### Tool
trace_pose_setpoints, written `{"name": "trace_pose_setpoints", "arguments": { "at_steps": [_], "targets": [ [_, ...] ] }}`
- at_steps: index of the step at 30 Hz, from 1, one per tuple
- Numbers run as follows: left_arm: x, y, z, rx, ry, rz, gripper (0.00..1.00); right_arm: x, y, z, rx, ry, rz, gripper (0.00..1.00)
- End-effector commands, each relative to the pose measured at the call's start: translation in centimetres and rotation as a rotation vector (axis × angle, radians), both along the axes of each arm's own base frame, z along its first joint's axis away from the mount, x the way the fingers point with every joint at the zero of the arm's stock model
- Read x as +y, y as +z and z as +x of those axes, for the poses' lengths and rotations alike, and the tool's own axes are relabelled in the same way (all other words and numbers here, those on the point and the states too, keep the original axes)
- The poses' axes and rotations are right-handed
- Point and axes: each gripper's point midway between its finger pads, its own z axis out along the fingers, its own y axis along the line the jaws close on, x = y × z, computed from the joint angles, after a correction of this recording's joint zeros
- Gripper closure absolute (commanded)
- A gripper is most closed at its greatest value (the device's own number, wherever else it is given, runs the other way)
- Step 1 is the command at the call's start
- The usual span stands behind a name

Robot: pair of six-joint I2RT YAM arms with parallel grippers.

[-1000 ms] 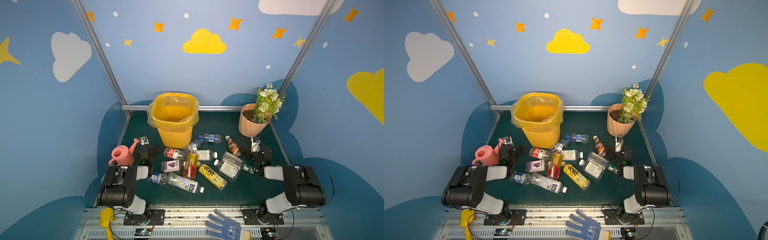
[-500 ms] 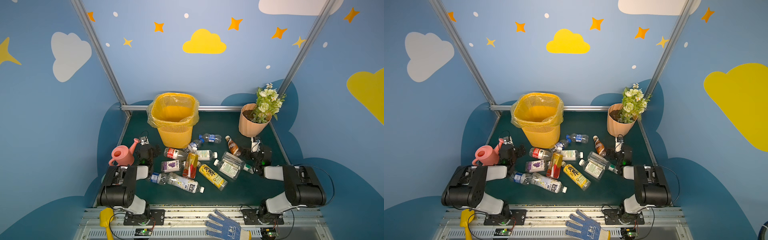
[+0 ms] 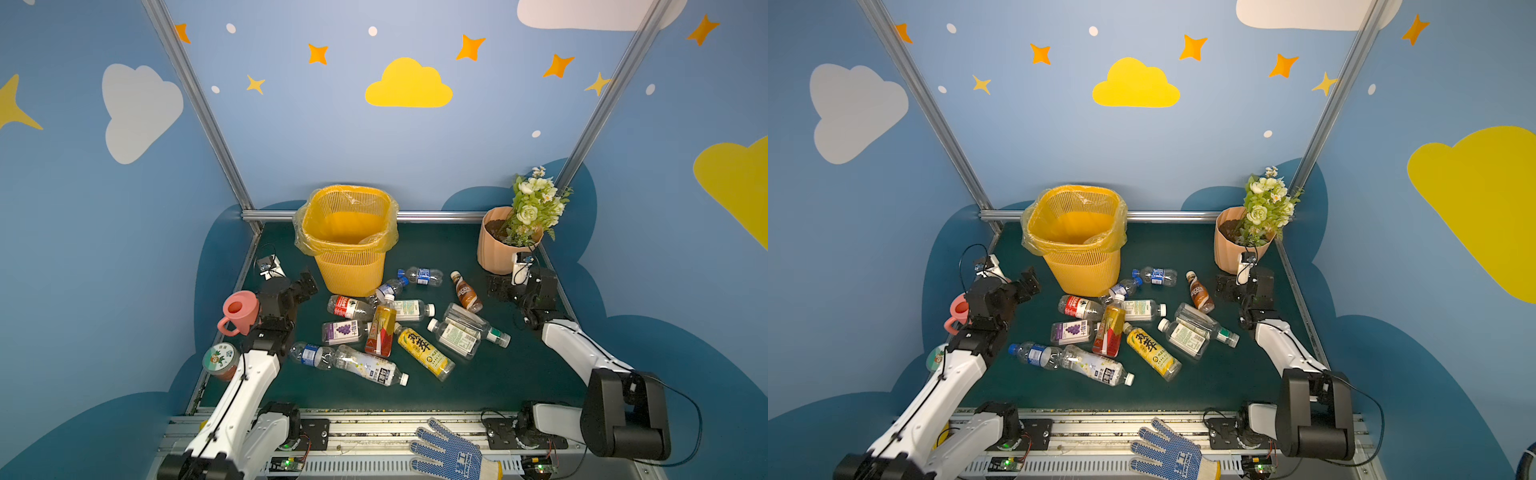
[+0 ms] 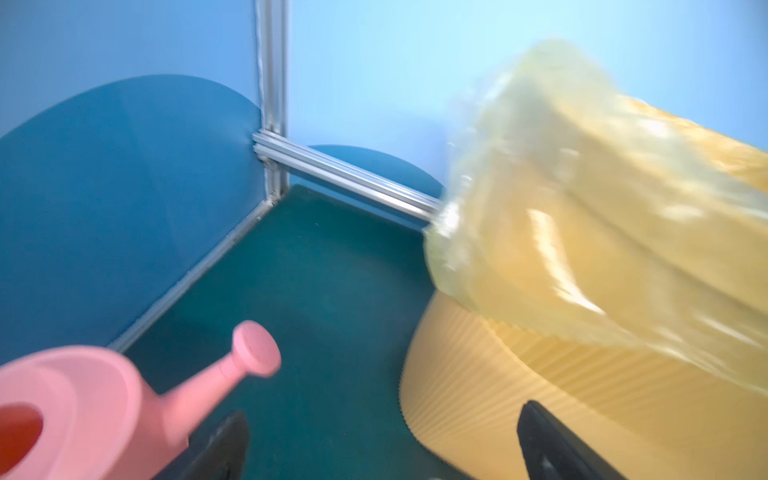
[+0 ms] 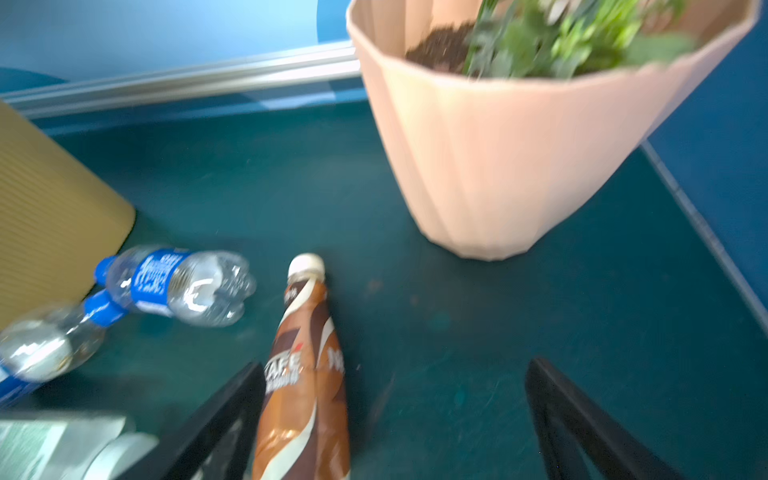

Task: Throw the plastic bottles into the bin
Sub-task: 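Reach the left gripper down to the yellow-labelled tea bottle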

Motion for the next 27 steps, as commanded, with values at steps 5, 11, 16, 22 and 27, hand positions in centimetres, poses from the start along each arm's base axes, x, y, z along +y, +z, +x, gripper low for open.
{"name": "trace_pose_setpoints", "arguments": {
  "at_steps": [5,11,16,22,27],
  "targets": [
    [-6.3,-1.7,-5.3,0.152,-0.139,0.064,0.0,2.1,-2.2,-1.9,0.171,0.05,0.056,0.05],
    [-12.7,-2.8,-6.9,0.212,-0.305,0.133,0.0,2.8,-2.1,-1.4,0.189,0.059,0.042,0.05],
    [-17.9,-4.9,-8.0,0.288,-0.414,0.201,0.0,3.3,-2.3,-1.4,0.205,0.064,0.046,0.05],
    [-21.6,-8.5,-8.7,0.395,-0.498,0.16,0.0,3.5,-2.7,-1.7,0.215,0.07,0.033,0.05],
    [-22.5,-10.3,-8.2,0.454,-0.474,0.147,0.0,3.6,-2.8,-1.8,0.218,0.071,0.024,0.05]
  ]
}}
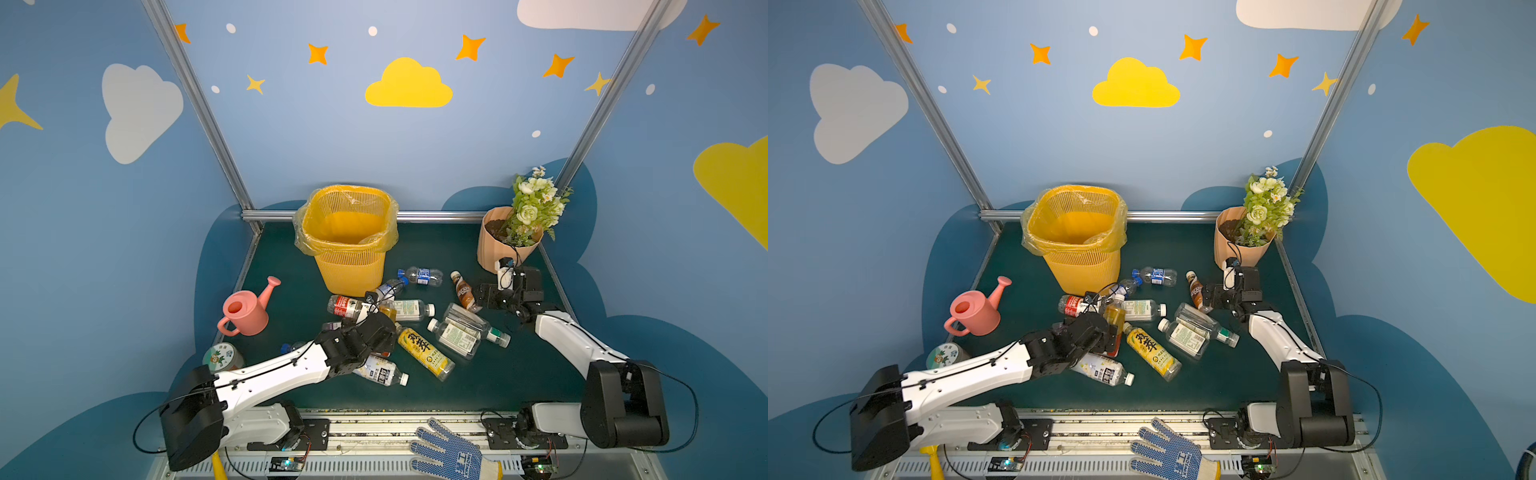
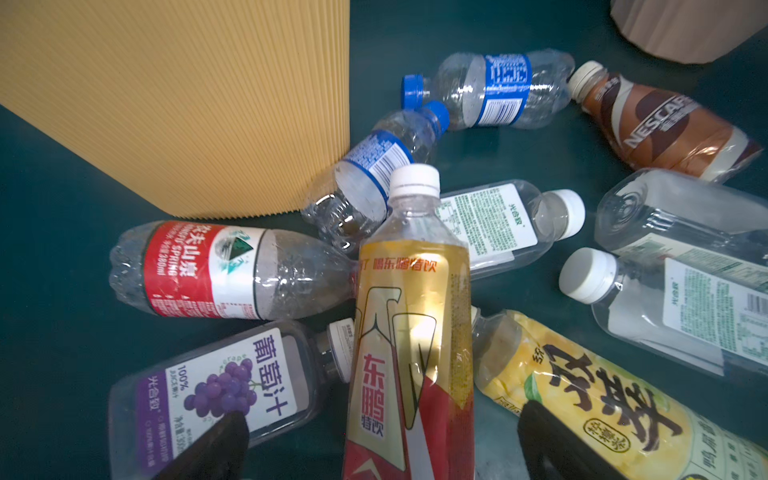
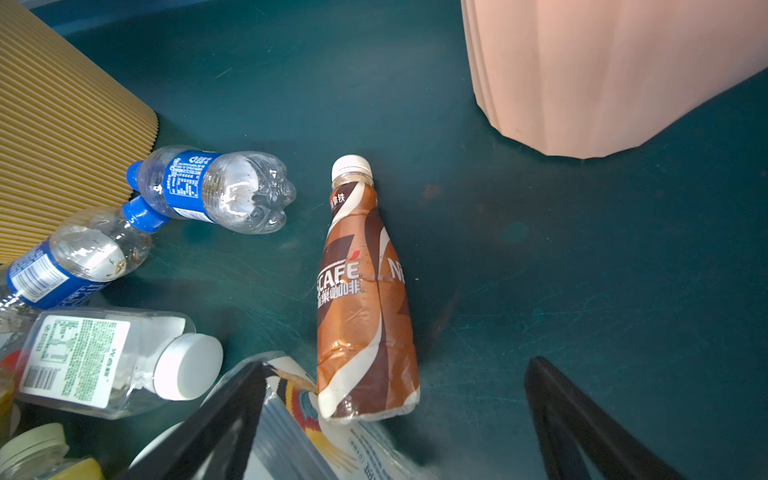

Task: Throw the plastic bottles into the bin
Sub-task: 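Reach the left gripper down to the yellow-labelled tea bottle, then close the left gripper on the yellow-labelled bottle and lift it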

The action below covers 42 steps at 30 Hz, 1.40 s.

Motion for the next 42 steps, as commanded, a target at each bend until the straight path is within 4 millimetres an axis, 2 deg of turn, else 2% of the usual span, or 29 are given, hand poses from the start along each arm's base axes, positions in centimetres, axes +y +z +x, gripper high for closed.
{"name": "trace_pose_setpoints", "arguments": {
  "at_steps": [1,5,11,27,34,42],
  "targets": [
    [-1.1,0.2,0.4,0.025,0.021,-0.032,0.01,0.0,0.2,0.1,0.003,-0.005,-0.01,0.05],
    [-1.8,-0.9,0.8,0.08,0.0,0.006,0.02,0.0,0.2,0.0,0.003,-0.004,-0.014,0.05],
    [-1.8,-3.2,1.8,0.188,0.032,-0.022,0.11,0.0,0.1,-0.1,0.006,-0.003,-0.019,0.05],
    [-2.7,-6.0,1.9,0.291,0.012,-0.002,0.1,0.1,0.0,0.0,0.01,0.004,-0.025,0.05],
    [-2.6,-6.0,2.0,0.293,0.011,0.0,0.21,0.0,0.0,0.0,0.01,0.004,-0.029,0.05],
    [-2.6,-4.6,2.1,0.243,0.002,-0.047,0.34,0.0,0.0,0.0,0.009,0.001,-0.033,0.05]
  ]
}}
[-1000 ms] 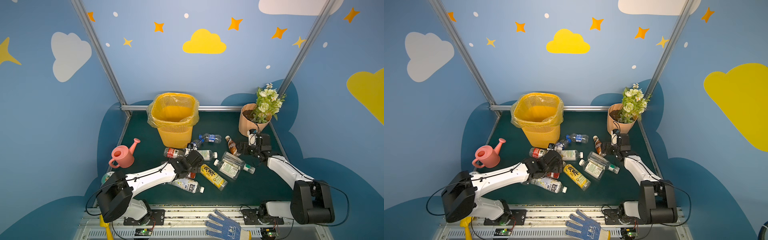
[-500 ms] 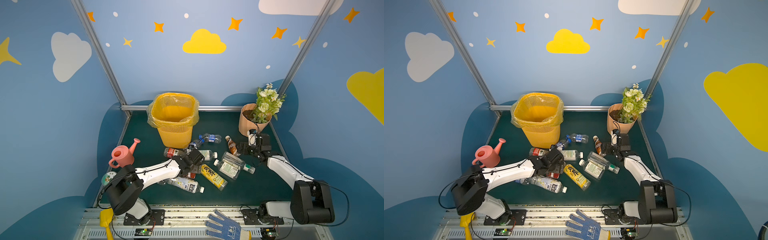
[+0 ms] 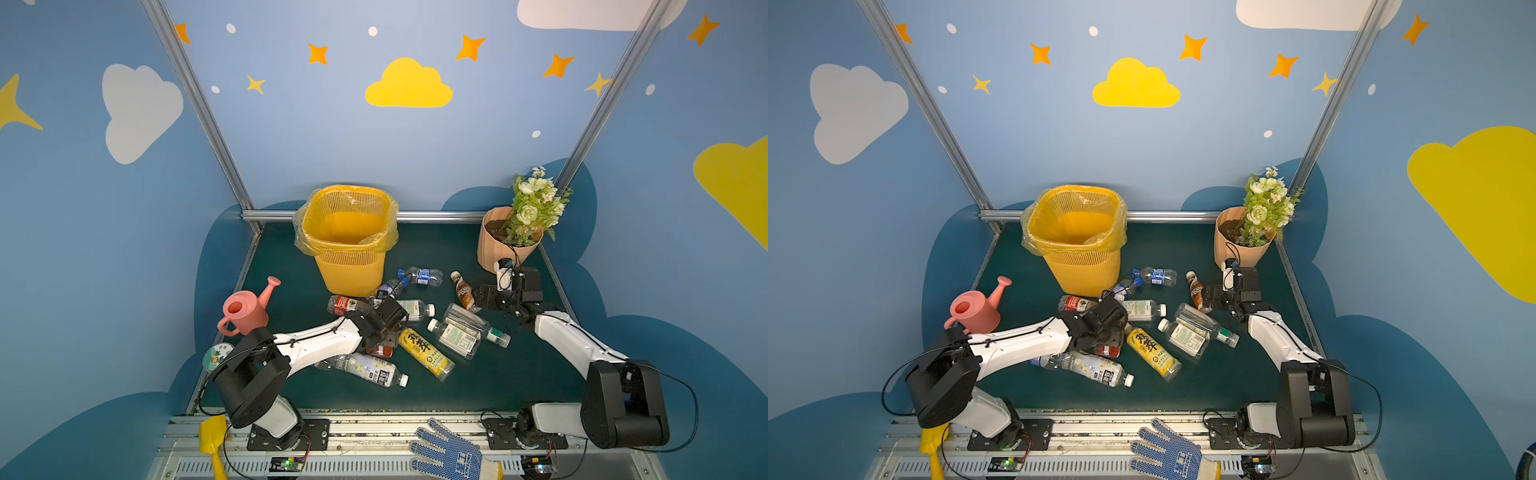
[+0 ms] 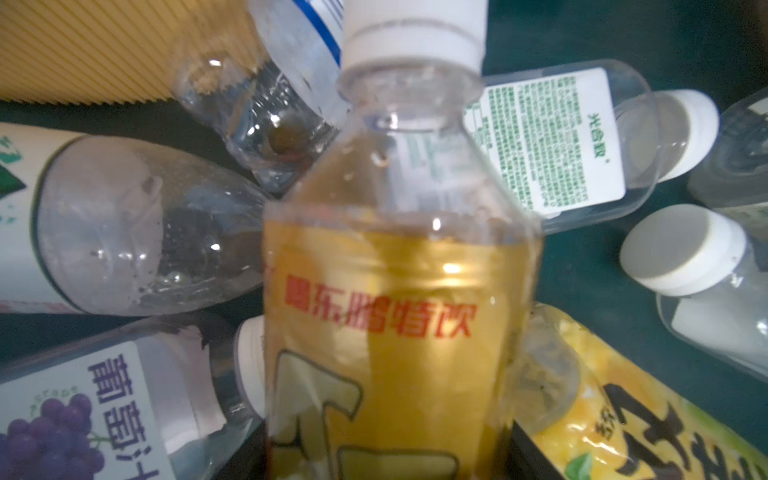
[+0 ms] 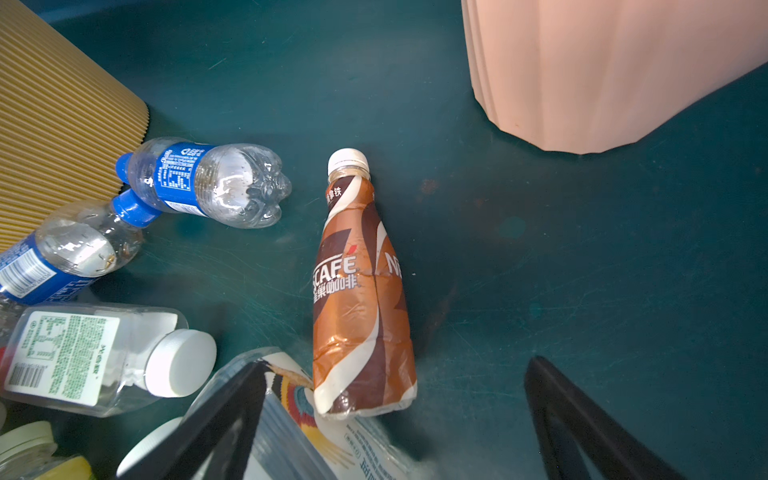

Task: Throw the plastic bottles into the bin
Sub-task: 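Close the left gripper on the yellow-labelled bottle and lift it, then carry the yellow bottle over the yellow bin and release it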

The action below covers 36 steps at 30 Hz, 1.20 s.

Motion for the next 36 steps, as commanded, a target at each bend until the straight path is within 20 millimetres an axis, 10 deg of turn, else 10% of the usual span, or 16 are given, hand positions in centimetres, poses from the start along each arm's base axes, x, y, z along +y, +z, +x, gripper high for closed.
{"name": "trace_pose_setpoints", "arguments": {
  "at_steps": [1,16,29,36],
  "targets": [
    [-0.1,1.7,0.4,-0.052,0.0,-0.046,0.35,0.0,0.2,0.2,0.004,0.001,-0.013,0.05],
    [-1.8,9.9,0.1,-0.306,-0.179,-0.202,0.41,-0.1,0.2,0.2,0.004,-0.006,-0.016,0.05],
    [-0.3,34.3,-0.6,-1.021,-0.356,-0.109,0.41,-0.1,0.1,0.2,0.009,-0.021,-0.003,0.05],
    [0.2,43.7,-0.6,-1.341,-0.333,-0.028,0.42,0.4,0.2,0.1,0.009,-0.018,0.011,0.05]
  ]
}}
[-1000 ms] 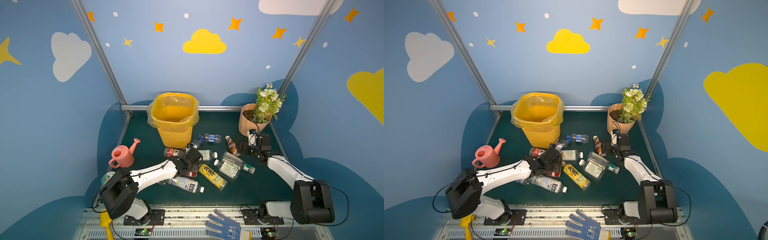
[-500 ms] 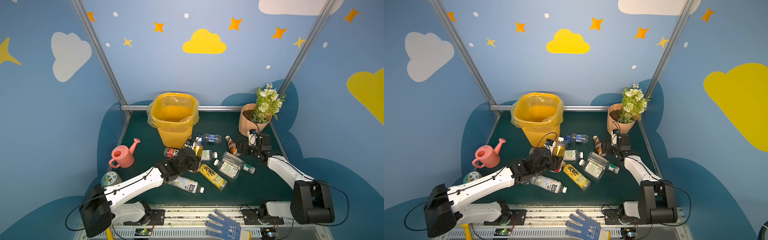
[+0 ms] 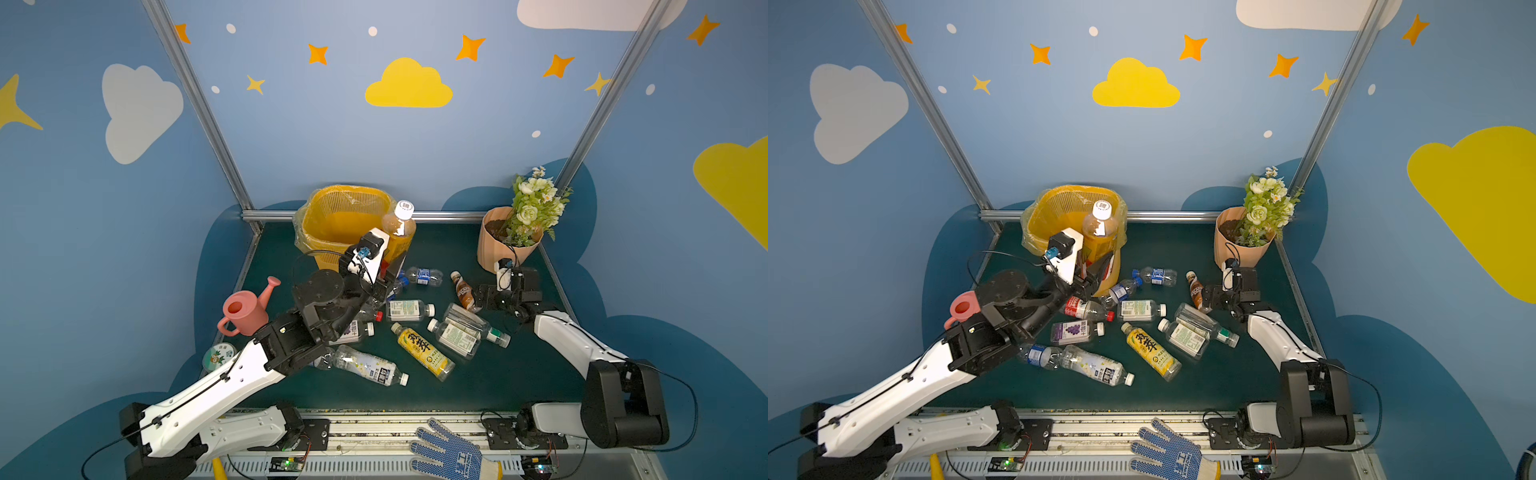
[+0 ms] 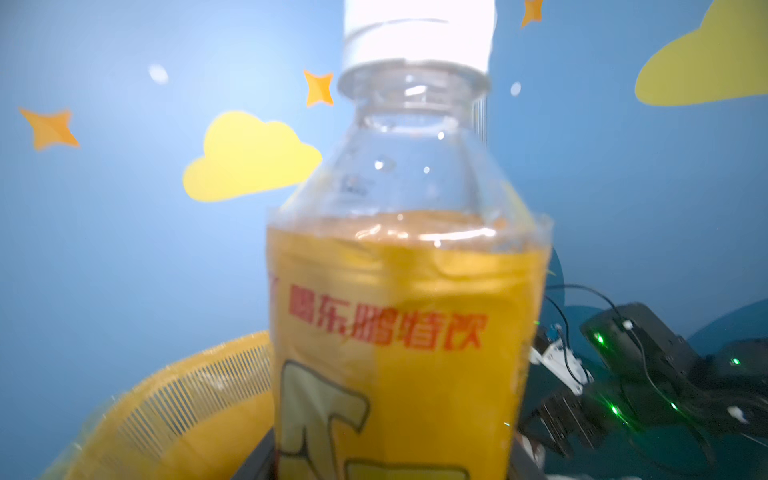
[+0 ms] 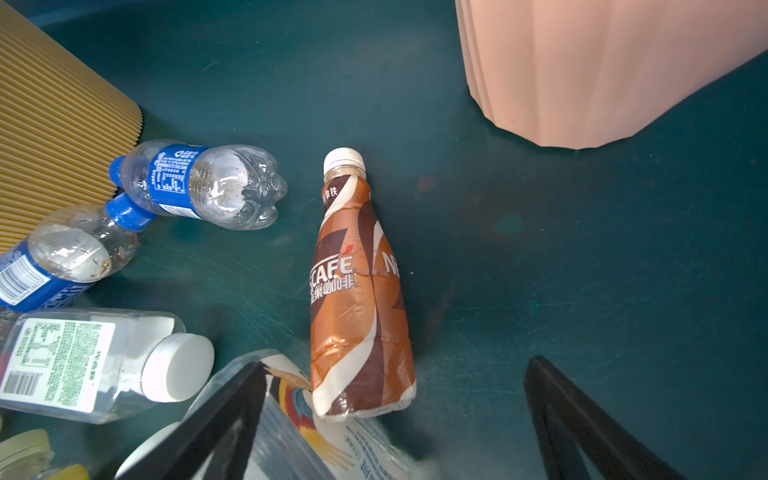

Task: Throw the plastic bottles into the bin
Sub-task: 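Carry the yellow bottle over the yellow bin and release it, then reach the right gripper to the clear flower-print bottle while the left withdraws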

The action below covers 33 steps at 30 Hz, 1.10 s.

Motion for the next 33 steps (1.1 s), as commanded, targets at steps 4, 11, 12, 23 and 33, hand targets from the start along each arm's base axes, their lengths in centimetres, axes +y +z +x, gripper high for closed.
{"name": "trace_pose_setpoints", "arguments": {
  "at_steps": [4,11,12,23,33],
  "targets": [
    [1.2,7.4,0.5,-0.264,0.12,0.003,0.42,0.4,0.6,-0.1,-0.005,-0.001,0.003,0.05],
    [4.3,6.6,6.2,-0.165,0.202,-0.193,0.42,0.2,1.6,-0.6,-0.027,-0.004,-0.004,0.05],
    [5.1,5.7,8.1,-0.113,0.211,-0.229,0.42,0.1,1.8,-0.6,-0.032,-0.005,-0.004,0.05],
    [7.7,0.6,14.5,0.241,0.281,-0.279,0.0,0.1,2.7,-1.3,-0.06,0.004,-0.006,0.05],
    [10.0,6.3,7.1,0.005,0.244,-0.299,0.0,0.4,3.3,-1.1,-0.077,0.008,0.016,0.05]
  ]
}}
